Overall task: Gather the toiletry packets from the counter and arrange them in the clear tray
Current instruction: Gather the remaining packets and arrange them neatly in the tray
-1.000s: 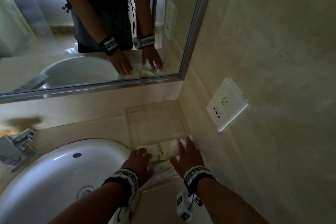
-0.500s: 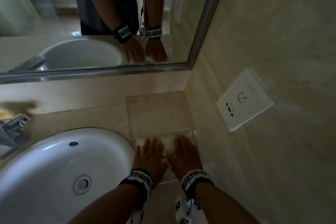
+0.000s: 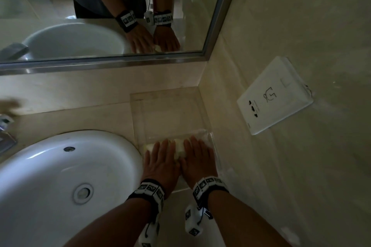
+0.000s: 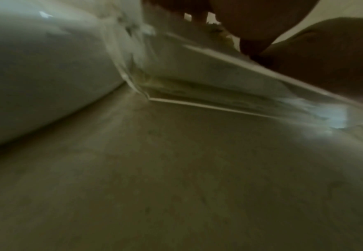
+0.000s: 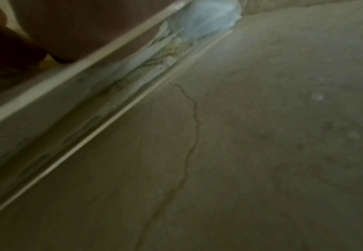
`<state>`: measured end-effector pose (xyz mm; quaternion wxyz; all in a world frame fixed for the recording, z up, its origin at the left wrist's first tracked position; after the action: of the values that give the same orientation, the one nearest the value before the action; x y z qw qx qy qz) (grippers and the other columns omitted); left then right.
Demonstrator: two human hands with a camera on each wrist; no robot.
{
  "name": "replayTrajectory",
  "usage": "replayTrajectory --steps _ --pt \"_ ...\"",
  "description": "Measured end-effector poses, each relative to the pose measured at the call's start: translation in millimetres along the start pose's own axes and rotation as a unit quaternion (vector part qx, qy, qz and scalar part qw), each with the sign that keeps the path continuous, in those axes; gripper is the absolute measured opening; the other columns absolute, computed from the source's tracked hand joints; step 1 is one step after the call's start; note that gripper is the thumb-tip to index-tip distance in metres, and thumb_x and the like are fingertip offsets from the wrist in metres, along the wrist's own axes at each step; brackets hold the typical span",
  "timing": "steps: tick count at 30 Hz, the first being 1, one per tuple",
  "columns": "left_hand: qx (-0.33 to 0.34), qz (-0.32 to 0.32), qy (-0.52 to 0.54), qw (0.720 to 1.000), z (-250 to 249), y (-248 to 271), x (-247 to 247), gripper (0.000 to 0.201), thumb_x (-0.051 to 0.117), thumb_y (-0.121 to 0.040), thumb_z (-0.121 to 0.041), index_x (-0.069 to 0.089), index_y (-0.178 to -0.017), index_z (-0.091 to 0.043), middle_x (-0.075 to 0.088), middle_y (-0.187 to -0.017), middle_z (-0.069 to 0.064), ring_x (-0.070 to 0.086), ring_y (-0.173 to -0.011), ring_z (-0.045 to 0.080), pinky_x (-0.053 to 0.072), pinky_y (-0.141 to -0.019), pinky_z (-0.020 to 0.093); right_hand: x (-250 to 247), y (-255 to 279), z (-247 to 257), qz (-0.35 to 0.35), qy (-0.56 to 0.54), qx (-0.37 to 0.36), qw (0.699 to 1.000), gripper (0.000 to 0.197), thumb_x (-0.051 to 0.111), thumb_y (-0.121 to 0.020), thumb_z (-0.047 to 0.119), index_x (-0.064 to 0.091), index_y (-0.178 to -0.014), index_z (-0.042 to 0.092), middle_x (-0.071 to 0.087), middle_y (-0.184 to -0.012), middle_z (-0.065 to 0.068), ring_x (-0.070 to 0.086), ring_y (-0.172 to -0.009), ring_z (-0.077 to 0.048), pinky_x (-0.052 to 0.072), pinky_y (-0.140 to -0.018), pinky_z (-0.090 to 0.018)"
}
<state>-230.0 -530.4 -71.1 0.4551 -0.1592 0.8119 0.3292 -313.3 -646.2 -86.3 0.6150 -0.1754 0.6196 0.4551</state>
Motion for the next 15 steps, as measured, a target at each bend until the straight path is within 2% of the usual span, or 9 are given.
replayTrajectory --steps 4,7,10,15 --pt "0.014 0.013 -0.037 0.999 0.1 0.5 0.2 0.064 0.018 -0.096 -0.054 -0.009 -0.152 -0.037 -0.016 -0.162 -0.002 -0.017 -0.149 0.025 -0.006 -0.120 0.051 -0.5 -0.9 -1.1 0.019 -0.018 0.008 1.000 0.064 0.018 -0.099 0.052 -0.005 -0.155 0.032 -0.011 -0.165 0.006 -0.007 -0.152 -0.020 -0.001 -0.122 -0.045" --pt "0.005 0.023 -0.051 0.998 0.0 -0.8 0.3 0.065 0.010 -0.094 -0.060 -0.006 -0.153 -0.037 -0.017 -0.162 -0.003 -0.019 -0.149 0.023 -0.011 -0.119 0.051 -4.2 -1.7 -4.3 -0.004 -0.033 -0.006 0.999 0.063 0.026 -0.099 0.047 0.005 -0.156 0.031 -0.005 -0.165 0.003 0.000 -0.152 -0.022 0.006 -0.122 -0.045" --pt "-0.001 0.030 -0.060 0.998 -0.6 -3.9 2.5 0.066 0.005 -0.093 -0.063 -0.010 -0.152 -0.038 -0.021 -0.161 -0.004 -0.024 -0.147 0.023 -0.015 -0.117 0.052 -4.5 -0.9 -5.5 -0.035 -0.038 -0.013 0.999 0.058 0.024 -0.097 0.045 0.014 -0.154 0.034 0.002 -0.166 0.001 0.006 -0.151 -0.025 0.014 -0.121 -0.047" --pt "-0.014 0.042 -0.064 0.997 -3.0 -5.7 6.1 0.064 0.004 -0.094 -0.060 -0.011 -0.152 -0.036 -0.021 -0.161 -0.004 -0.025 -0.147 0.023 -0.016 -0.116 0.055 -2.4 -3.1 -2.9 -0.001 -0.022 -0.004 1.000 0.056 0.024 -0.101 0.044 0.004 -0.153 0.041 -0.008 -0.165 0.006 -0.006 -0.152 -0.022 0.000 -0.122 -0.045"
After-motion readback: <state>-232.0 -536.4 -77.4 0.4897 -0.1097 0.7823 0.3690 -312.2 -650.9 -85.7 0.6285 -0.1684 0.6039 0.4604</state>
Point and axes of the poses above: each hand's wrist, its own y-axis away from the middle knuckle, its own x-axis out of the palm, z = x × y, the point moved 3 cm from there along -y, towards the middle knuckle
